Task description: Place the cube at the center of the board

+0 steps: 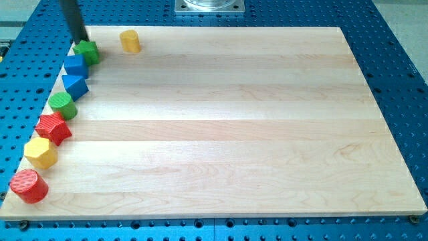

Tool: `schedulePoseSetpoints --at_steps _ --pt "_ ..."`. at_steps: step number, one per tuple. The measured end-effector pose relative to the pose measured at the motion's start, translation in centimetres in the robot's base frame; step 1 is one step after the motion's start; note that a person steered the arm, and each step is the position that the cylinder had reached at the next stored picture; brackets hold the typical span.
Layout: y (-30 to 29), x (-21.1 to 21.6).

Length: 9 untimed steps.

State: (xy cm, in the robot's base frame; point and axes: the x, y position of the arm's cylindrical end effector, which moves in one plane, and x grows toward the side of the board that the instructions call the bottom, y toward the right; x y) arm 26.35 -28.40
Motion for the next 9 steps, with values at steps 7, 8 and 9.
schedulePoseSetpoints --at_steps 7,8,9 --pt "-2.0 12.2" --pt "1.6 12.5" --pt "6.6 10.3"
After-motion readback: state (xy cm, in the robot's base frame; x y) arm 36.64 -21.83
